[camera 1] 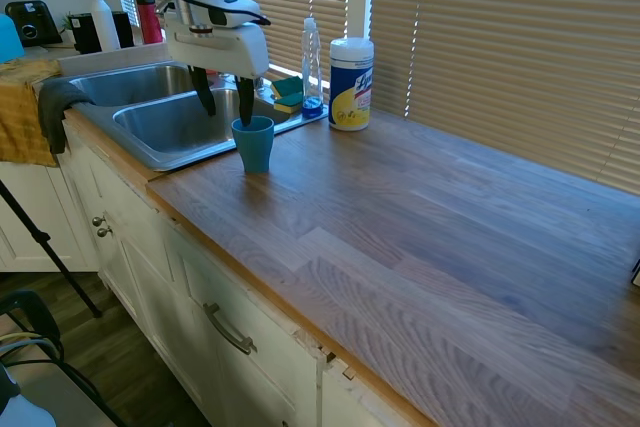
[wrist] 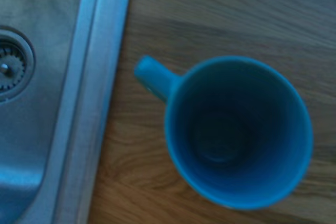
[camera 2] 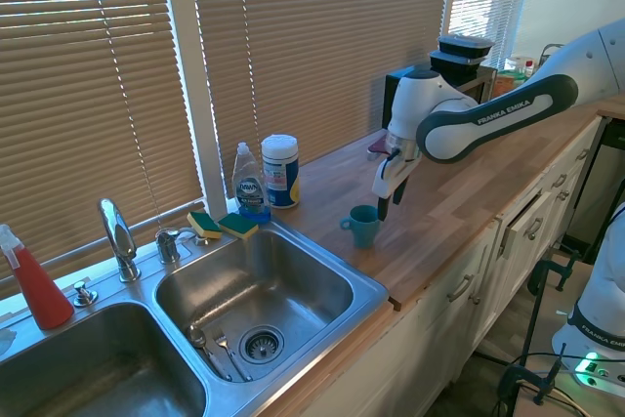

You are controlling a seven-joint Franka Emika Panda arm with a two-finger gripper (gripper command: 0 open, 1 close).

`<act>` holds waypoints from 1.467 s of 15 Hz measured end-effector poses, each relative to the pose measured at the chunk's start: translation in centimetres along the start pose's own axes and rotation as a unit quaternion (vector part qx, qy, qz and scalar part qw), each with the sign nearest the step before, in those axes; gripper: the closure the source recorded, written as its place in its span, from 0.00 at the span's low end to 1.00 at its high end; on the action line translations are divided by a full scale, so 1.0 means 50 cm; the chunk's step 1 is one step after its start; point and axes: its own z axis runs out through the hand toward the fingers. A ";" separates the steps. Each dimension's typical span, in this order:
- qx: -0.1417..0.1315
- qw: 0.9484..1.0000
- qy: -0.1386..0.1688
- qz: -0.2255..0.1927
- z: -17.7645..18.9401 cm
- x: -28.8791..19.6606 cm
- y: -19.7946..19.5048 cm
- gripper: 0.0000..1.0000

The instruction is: Put the mug in the sink

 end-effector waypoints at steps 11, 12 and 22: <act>-0.034 0.999 -0.029 0.003 0.172 0.026 -0.103 1.00; -0.037 0.999 -0.029 0.004 0.179 0.029 -0.102 1.00; -0.043 0.999 -0.032 0.007 0.212 0.024 -0.109 1.00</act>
